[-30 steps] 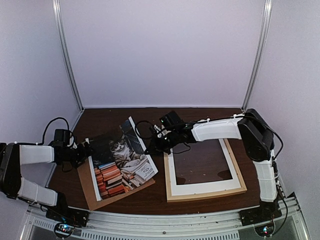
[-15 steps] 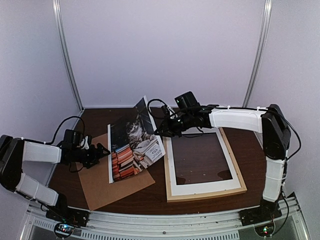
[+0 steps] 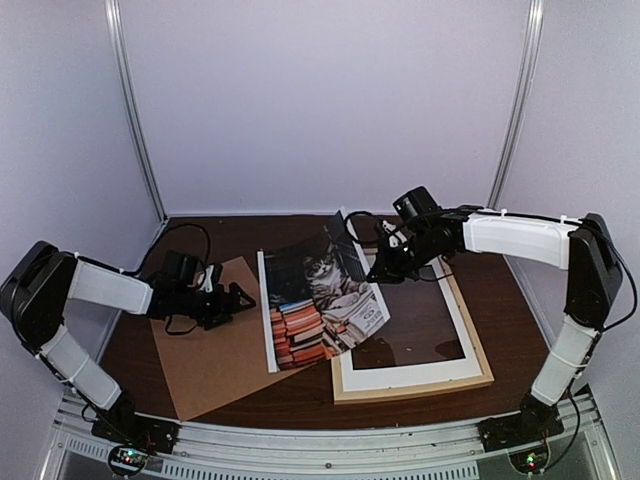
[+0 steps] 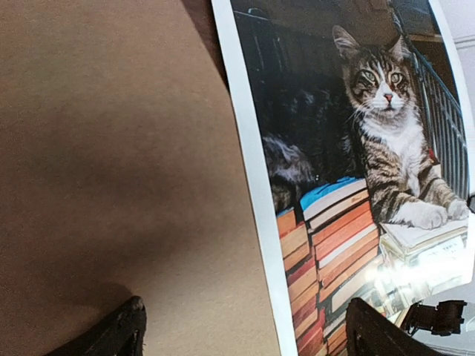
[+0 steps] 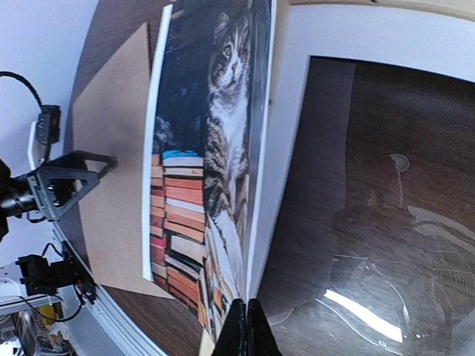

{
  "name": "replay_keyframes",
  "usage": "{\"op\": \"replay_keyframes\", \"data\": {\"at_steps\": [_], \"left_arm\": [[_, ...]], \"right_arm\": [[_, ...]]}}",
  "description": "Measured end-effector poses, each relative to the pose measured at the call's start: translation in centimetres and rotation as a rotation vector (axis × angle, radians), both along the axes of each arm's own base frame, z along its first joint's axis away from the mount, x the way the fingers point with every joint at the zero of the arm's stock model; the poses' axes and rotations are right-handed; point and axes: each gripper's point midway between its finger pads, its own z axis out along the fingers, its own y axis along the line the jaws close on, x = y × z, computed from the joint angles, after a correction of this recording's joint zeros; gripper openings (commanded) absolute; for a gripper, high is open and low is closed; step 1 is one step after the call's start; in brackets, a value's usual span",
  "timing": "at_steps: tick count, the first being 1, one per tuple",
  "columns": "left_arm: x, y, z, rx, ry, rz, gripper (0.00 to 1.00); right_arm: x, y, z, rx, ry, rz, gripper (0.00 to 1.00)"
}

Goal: Put the photo into the frame
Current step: Turn over the photo.

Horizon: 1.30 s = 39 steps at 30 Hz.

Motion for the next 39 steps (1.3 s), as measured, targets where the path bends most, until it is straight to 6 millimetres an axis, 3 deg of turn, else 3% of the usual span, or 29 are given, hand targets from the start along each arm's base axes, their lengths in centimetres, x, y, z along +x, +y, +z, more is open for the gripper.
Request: {"op": "replay_keyframes", "data": {"at_steps": [6,13,29,34,39], "left_arm": [[0.3,-3.8,0.3,0.010,-0.006,-0.082,0.94],[1.2,-7.3,0.7,0.029,-0.015,-0.146,0.94],[0.7,-13.4,-0.1,-0.021,0.016,-0.249,0.90],[0.7,-14.5,-0.2,-0.087,0.033,-0.259,0.79],[0.7,-15.7,-0.5,-0.144,0.054,-0.266,0.57]], "right_arm": [[-0.9,-5.4,-3.1,-0.160,0.040,-0.056,0.00],[-1.8,-9.4,-5.8,-0.308,0.079,-0.091,0.00],[-2.6,-13.3,-7.1,-0.450,0.078,-0.139,0.00],[-2.7,-13.3,-7.2,-0.447,0.080,-0.141,0.00],[-2.7,-13.2,-7.2,-0.437,0.081,-0.143,0.00]]}}
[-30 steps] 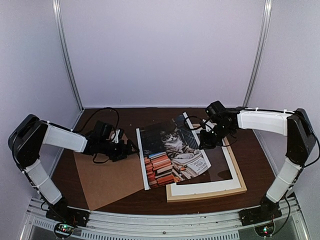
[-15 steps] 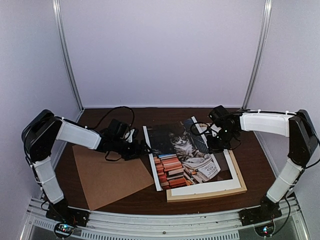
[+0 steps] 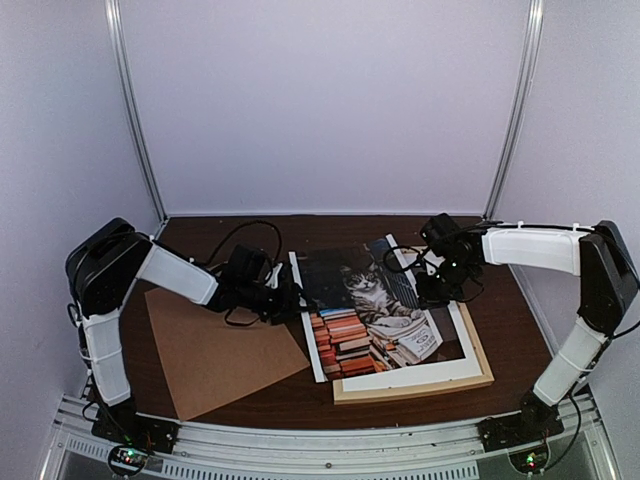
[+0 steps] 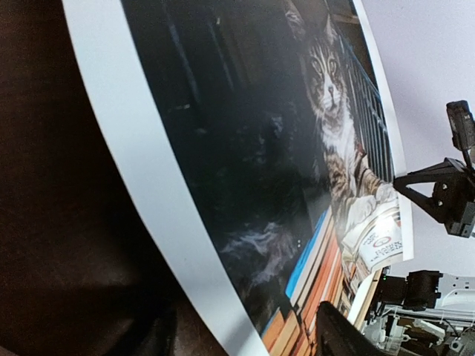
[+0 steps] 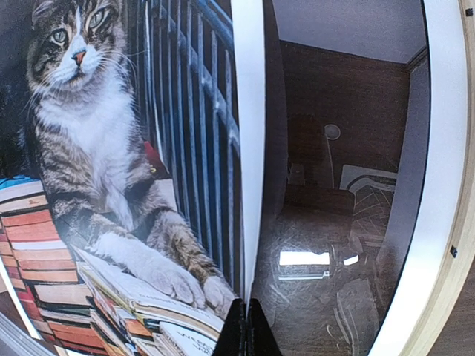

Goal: Put the photo into the frame
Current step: Turn over the photo.

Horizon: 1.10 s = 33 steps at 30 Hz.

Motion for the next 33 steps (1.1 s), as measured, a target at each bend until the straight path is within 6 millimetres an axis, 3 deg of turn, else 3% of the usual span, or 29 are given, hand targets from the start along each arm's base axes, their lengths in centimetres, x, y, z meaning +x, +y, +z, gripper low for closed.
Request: {"op": "replay_keyframes", "data": {"at_steps": [5,13,17,19,22,27,33], "left_arm": [[-0.2,-0.6,-0.3,-0.033,0.027,-0.003,0.38],[0.3,-1.4,1.2,-0.090,-0.014,-0.011,0.11],[0.4,-1.6,1.8,-0.107,-0.029,-0.013,0.00],[0.4,-1.6,2.4,-0.110,-0.041,-0.016,0.00],[0.3,-1.2,4.1,-0.104,-0.072,-0.016,0.00],[0.2,0.1,7.7,-0.046,-0.153,-0.008,0.00],[0.3,2.3,14.1,0.064,-0.297,-0.003,0.00]], "right_arm": [[0.0,0.1,-0.1,0.006,-0.002,-0.001,0.00],[0.2,0.5,0.1,0.027,-0.010,0.004,0.00],[0.3,0.7,0.3,0.037,-0.016,0.006,0.04],[0.4,0.7,0.6,0.043,-0.024,0.008,0.06],[0.5,1.0,1.3,0.062,-0.043,0.012,0.10],[0.5,1.3,2.1,0.087,-0.057,0.019,0.29],[0.5,1.6,2.6,0.101,-0.061,0.041,0.38]]}}
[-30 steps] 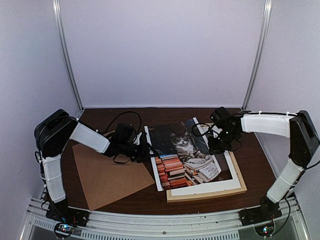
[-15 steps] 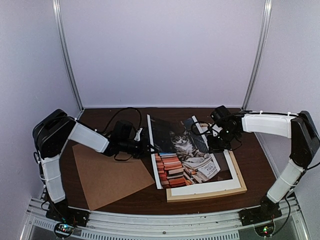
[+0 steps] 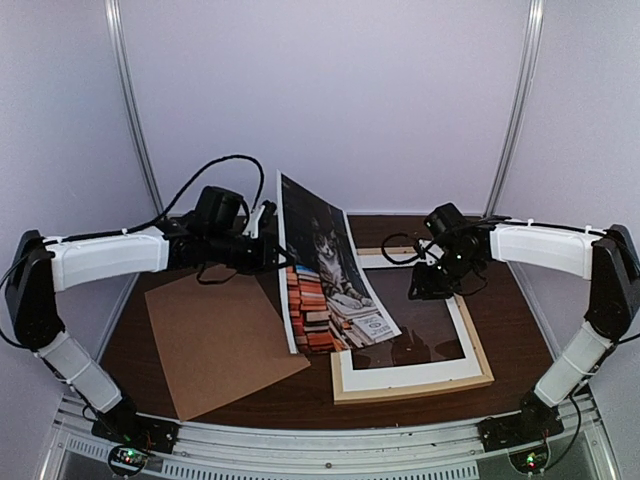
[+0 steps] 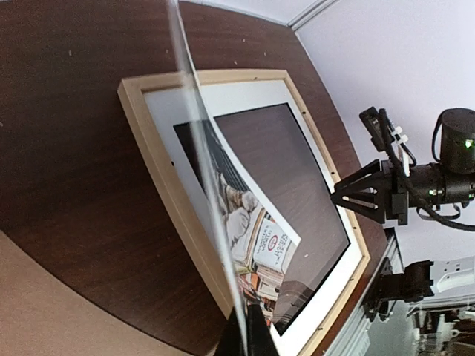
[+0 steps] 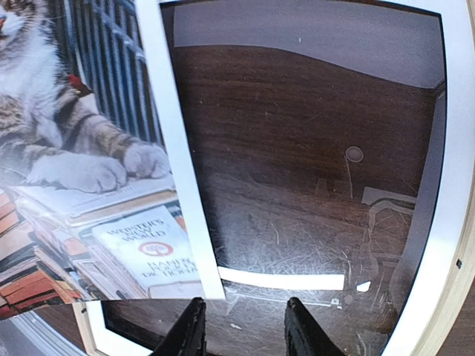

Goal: Put the photo into the frame
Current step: Turn over the photo.

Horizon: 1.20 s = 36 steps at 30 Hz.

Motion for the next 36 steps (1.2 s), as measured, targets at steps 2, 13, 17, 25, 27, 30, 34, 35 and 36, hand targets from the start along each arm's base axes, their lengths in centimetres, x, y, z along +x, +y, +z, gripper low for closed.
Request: {"op": "replay_keyframes", "data": {"at_steps": [2,13,17,25,27,30,34,35,36], "left_arm": [[0.1,1.2,2.5,0.052,-0.055,0.011,0.00],[-0.6,12.0,14.0,0.463,-0.325,0.176,0.00],[-1.3,14.6,15.5,0.582,-0.339,0.204,0.00],[-1.0,13.2,14.4,0.718,-0.318,0.149,0.00],[-0.7,11.4,12.4,0.732,-0.284,0.096,0.00],[-0.2,8.3,8.9,0.715,-0.217,0.013,0.00],[-0.2,4.6,4.7,0.652,-0.136,-0.061,0.00],[-0.2,3.6,3.6,0.633,-0.113,-0.077,0.00],[-0.2,2.8,2.8,0.620,-0.100,-0.084,0.00]], "right_arm": [[0.4,0.3,0.7,0.011,-0.015,0.006,0.39],[2.2,2.3,5.3,0.093,-0.115,0.043,0.41],[2.6,3.4,6.7,0.130,-0.142,0.064,0.42],[2.5,4.7,7.6,0.191,-0.145,0.089,0.43],[2.6,5.2,7.9,0.222,-0.146,0.092,0.44],[2.7,5.9,8.5,0.268,-0.147,0.093,0.46],[3.0,6.8,9.4,0.332,-0.157,0.081,0.50],[3.2,7.0,9.6,0.347,-0.161,0.078,0.51],[3.3,7.2,9.8,0.362,-0.166,0.071,0.52]]}}
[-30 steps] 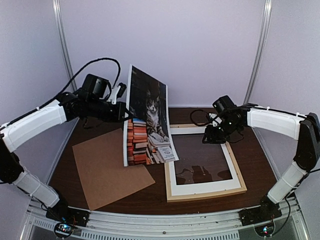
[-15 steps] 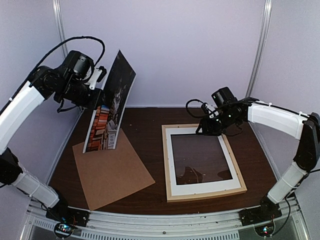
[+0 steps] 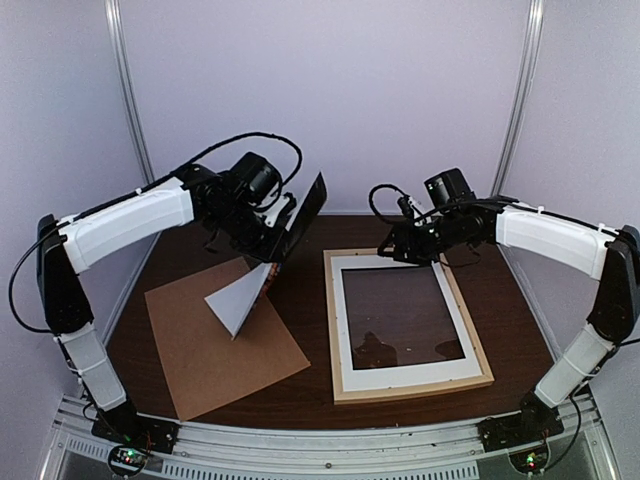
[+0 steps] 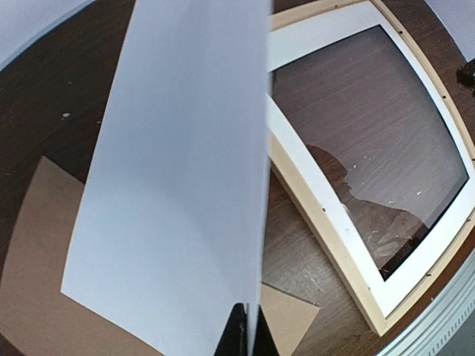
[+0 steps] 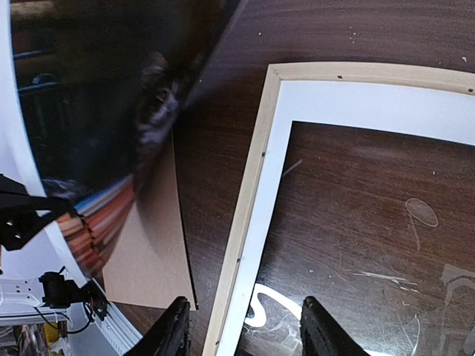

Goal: Put the photo into the frame
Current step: Turn over the photo.

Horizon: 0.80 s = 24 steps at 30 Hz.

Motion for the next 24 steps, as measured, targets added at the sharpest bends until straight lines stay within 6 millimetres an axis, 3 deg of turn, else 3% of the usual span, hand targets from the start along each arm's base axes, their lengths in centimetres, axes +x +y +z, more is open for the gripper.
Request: {"op": "replay_keyframes", "data": {"at_steps": [4,10,15,24], "left_arm": [[-0.1,-3.3,-3.7,-0.070,0.070,-0.007,0.00],[-0.9,-7.2,-7.2,-0.200,0.168,0.008,0.00],[-1.5,-10.2,-8.4,-0.320,0.240,0.008,0.00],[-2.4,-13.3,-8.2,-0.433,0.282,-0.019,0.00]], "right_arm": [[0.7,0.5,0.8,0.058,-0.015,-0.033,0.59],[1.3,1.8,1.9,0.154,-0.026,-0.067,0.66],[1.4,3.7,2.3,0.209,-0.033,-0.054,0.69],[1.4,5.5,-0.6,0.208,0.037,-0.040,0.73]]}}
